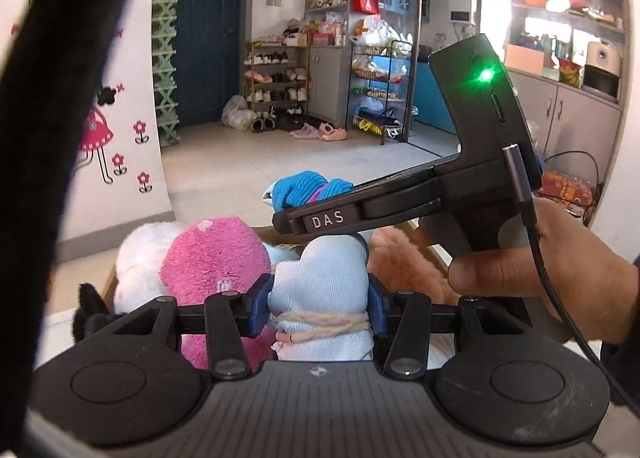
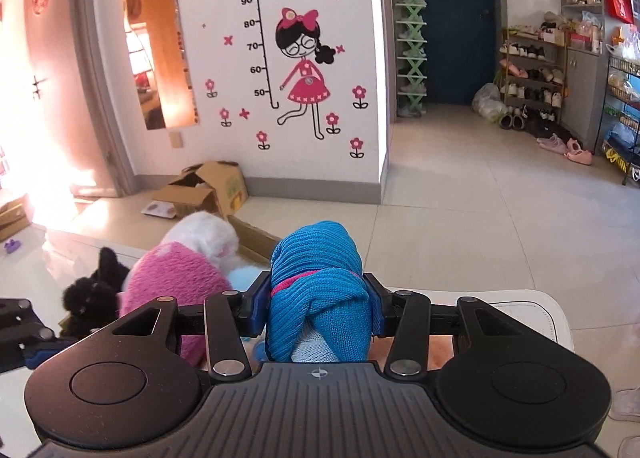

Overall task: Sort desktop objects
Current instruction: 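Lift both held knitted items and carry them over the box, then lower both held items into the box and open both tools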

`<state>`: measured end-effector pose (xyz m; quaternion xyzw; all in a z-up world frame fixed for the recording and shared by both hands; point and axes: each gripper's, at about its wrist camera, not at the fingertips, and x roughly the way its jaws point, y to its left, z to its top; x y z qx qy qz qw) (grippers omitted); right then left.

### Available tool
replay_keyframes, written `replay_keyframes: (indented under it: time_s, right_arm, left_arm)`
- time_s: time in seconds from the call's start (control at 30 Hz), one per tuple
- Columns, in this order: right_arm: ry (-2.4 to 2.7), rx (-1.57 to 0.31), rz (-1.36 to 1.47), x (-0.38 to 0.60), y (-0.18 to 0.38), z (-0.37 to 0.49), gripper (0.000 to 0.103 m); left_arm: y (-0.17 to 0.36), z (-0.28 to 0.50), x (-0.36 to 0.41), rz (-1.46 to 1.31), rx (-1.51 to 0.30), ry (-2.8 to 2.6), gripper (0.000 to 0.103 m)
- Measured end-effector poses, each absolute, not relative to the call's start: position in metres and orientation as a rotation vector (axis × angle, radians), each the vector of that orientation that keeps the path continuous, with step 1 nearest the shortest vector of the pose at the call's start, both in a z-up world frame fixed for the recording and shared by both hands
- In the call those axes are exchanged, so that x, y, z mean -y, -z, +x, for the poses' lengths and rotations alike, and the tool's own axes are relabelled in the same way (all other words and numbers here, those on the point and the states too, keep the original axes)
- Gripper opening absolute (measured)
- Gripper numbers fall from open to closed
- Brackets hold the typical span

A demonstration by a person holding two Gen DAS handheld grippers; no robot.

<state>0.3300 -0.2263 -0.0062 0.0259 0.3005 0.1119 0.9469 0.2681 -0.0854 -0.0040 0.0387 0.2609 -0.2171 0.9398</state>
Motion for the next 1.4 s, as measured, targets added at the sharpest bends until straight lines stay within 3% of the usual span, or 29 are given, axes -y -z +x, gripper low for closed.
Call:
replay_keyframes:
  time_s: [0.3, 0.33, 0.37, 0.43, 0.83, 0.97, 1.4]
  right_arm:
    - [-0.259, -0.65, 0.096, 0.238, 0.004, 0.336, 0.056]
    - [-0.266, -0.664, 0.092, 0.236, 0.005, 0.339, 0.06]
    - [-0.263, -0.673, 0.086, 0.234, 0.007, 0.341, 0.071]
    - [-0.243, -0.672, 0.065, 0.231, 0.007, 0.342, 0.077]
    - [-0.198, -0.512, 0.196, 0.273, -0.032, 0.312, 0.077]
    - [-0.206, -0.492, 0.203, 0.285, -0.04, 0.302, 0.077]
    - [-0.219, -0.472, 0.233, 0.285, -0.041, 0.27, 0.078]
  left_arm:
    - [0.004, 0.27, 0.085, 0.023, -0.528, 0.476, 0.044]
    - [0.004, 0.268, 0.084, 0.016, -0.53, 0.473, 0.044]
    - [0.006, 0.269, 0.082, 0.01, -0.532, 0.47, 0.044]
    - [0.006, 0.267, 0.079, 0.006, -0.537, 0.464, 0.044]
    - [-0.01, 0.294, 0.11, 0.029, -0.548, 0.44, 0.047]
    - [-0.005, 0.298, 0.114, 0.032, -0.546, 0.395, 0.063]
    - [-0.028, 0.258, 0.089, 0.036, -0.531, 0.378, 0.064]
